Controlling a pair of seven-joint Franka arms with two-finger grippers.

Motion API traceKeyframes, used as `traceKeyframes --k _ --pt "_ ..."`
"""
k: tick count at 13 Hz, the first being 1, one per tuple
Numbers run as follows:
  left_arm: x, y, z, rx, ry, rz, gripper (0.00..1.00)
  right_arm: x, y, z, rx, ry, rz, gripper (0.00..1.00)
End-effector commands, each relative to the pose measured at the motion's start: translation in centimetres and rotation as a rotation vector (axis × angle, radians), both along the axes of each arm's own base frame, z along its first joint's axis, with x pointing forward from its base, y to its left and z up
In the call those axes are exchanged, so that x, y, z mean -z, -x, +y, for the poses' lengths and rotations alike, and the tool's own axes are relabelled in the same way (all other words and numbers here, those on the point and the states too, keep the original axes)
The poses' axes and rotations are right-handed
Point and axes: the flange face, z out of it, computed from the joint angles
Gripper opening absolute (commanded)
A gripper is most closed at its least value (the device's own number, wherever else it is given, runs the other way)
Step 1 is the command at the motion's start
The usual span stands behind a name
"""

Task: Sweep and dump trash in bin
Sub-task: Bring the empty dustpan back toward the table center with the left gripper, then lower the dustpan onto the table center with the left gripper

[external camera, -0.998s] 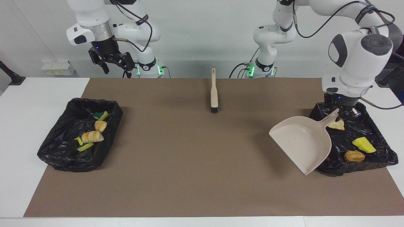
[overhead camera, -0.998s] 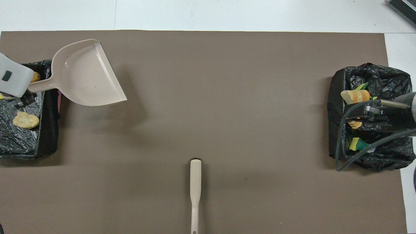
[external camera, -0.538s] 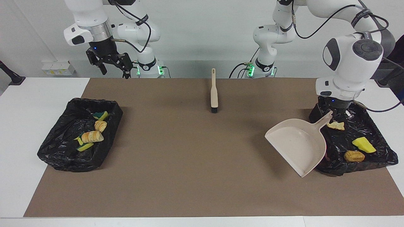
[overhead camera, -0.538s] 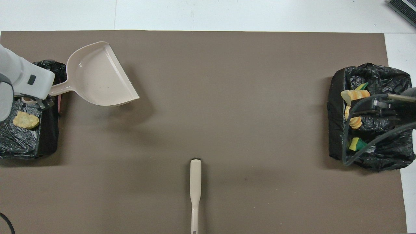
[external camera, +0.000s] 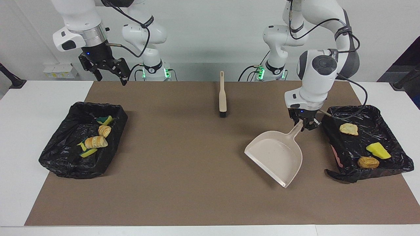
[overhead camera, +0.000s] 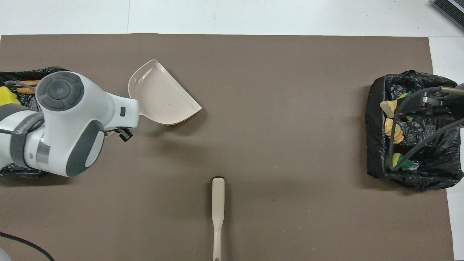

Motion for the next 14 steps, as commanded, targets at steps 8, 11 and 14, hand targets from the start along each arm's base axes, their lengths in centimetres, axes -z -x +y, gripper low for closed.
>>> traceKeyframes --k 8,11,14 --pt "1.6 3.6 -16.2 -0.499 0.232 -0.055 0.0 -0.4 -0.1 0.0 -0.027 -0.005 0.003 1.0" --pt "2.3 4.8 -18.8 -0.615 0.255 -0.058 0.0 -0.4 0.0 0.5 -0.025 -0.008 0.003 1.0" --pt "3.6 5.6 -19.4 -0.683 0.259 -0.053 0.0 -0.5 -0.2 0.7 -0.026 -0.009 -0.006 1.0"
